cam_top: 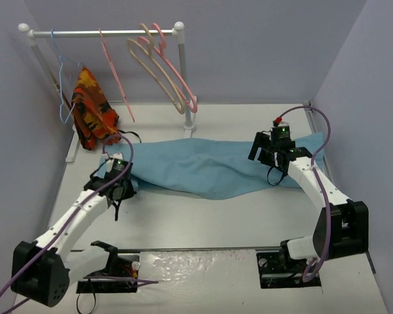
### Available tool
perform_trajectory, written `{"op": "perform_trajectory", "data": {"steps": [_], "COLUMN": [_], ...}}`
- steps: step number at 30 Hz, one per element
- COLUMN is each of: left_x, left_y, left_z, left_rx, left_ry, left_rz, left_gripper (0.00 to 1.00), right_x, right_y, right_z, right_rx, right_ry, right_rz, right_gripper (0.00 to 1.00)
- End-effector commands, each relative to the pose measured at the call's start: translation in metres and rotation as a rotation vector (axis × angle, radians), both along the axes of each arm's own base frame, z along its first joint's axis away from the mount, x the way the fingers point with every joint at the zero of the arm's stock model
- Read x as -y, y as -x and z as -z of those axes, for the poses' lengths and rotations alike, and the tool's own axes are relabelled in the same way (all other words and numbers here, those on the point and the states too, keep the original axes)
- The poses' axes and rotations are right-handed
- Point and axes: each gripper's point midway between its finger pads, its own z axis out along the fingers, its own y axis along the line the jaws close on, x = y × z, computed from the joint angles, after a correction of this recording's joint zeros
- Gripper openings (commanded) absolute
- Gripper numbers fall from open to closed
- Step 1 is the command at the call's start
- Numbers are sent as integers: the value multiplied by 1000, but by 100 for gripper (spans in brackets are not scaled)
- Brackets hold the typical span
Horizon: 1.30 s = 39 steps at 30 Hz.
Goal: Place the trousers on the hanger
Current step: Fold the trousers
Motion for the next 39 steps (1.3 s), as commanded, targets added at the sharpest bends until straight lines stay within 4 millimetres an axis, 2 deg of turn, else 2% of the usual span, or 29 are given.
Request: {"op": "perform_trajectory", "data": {"steps": [1,6,9,11,13,15,17,22,26,29,30,32,35,39], "left_x": [-57,-80,-93,-100,-105,-105,-103,-90,-87,-100,-97,-116,-134,-162], "left_y": [13,34,52,58,60,58,52,20,-1,-8,-10,-11,-11,-4], "left_z": [-132,-187,-209,-215,-206,-184,-171,-149,-127,-104,-97,-75,-58,-50], "left_rx": [214,313,371,393,362,301,275,216,116,20,0,-82,-110,-98], "left_ry": [-257,-353,-391,-424,-460,-483,-489,-484,-505,-510,-502,-471,-414,-368], "left_rz": [-21,-20,-36,-39,-38,-31,-30,1,9,-30,-14,-90,-208,-358], "left_gripper": [0,0,0,0,0,0,0,0,0,0,0,3,5,24], "right_x": [-3,-2,1,0,0,1,5,10,23,31,33,40,53,59], "right_y": [-17,-22,-25,-26,-27,-26,-25,-20,-18,-14,-14,-10,-9,-10], "right_z": [-37,-46,-55,-58,-58,-56,-53,-37,-22,-10,-10,-6,-9,-19], "right_rx": [101,112,128,131,131,121,110,59,16,-20,-23,-33,-24,5], "right_ry": [2,20,34,32,31,34,47,48,64,51,46,38,29,18], "right_rz": [-18,-32,-24,-24,-20,-17,-3,33,98,123,132,150,192,216], "right_gripper": [77,77,77,77,77,77,77,77,77,77,77,77,77,77]}}
